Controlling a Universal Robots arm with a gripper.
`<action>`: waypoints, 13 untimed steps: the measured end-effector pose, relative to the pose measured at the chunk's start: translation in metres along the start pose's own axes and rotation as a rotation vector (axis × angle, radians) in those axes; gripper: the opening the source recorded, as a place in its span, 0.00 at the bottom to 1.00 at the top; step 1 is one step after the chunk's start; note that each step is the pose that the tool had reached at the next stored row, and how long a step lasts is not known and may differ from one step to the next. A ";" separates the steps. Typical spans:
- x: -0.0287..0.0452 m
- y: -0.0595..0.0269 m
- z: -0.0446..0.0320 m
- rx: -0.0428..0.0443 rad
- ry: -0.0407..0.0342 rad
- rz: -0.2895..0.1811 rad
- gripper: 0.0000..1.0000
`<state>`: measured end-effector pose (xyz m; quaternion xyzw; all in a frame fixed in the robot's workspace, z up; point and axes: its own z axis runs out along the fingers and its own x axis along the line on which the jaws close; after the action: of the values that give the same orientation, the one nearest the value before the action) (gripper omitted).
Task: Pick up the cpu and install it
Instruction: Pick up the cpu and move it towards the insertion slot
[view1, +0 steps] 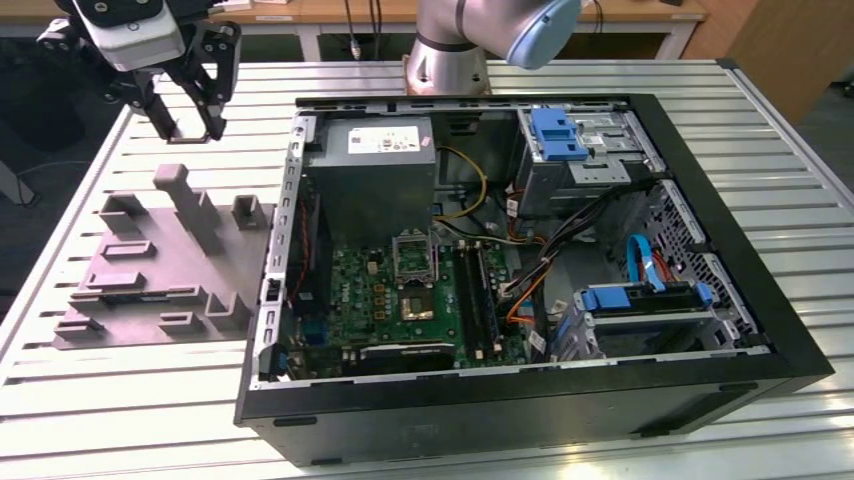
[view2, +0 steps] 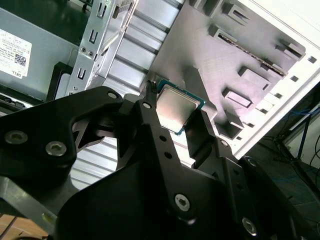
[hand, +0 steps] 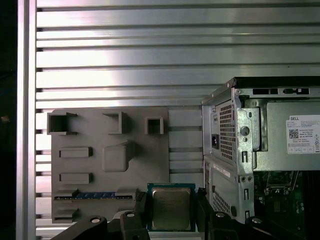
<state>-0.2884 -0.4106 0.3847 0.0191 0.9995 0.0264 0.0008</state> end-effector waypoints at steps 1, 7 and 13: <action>-0.0001 0.0000 0.0000 0.0000 0.0000 0.000 0.47; -0.0010 0.0000 0.0000 0.0001 0.0000 0.000 0.47; -0.0030 0.0001 0.0000 0.0000 0.0000 0.000 0.47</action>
<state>-0.2854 -0.4106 0.3847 0.0192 0.9995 0.0264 0.0008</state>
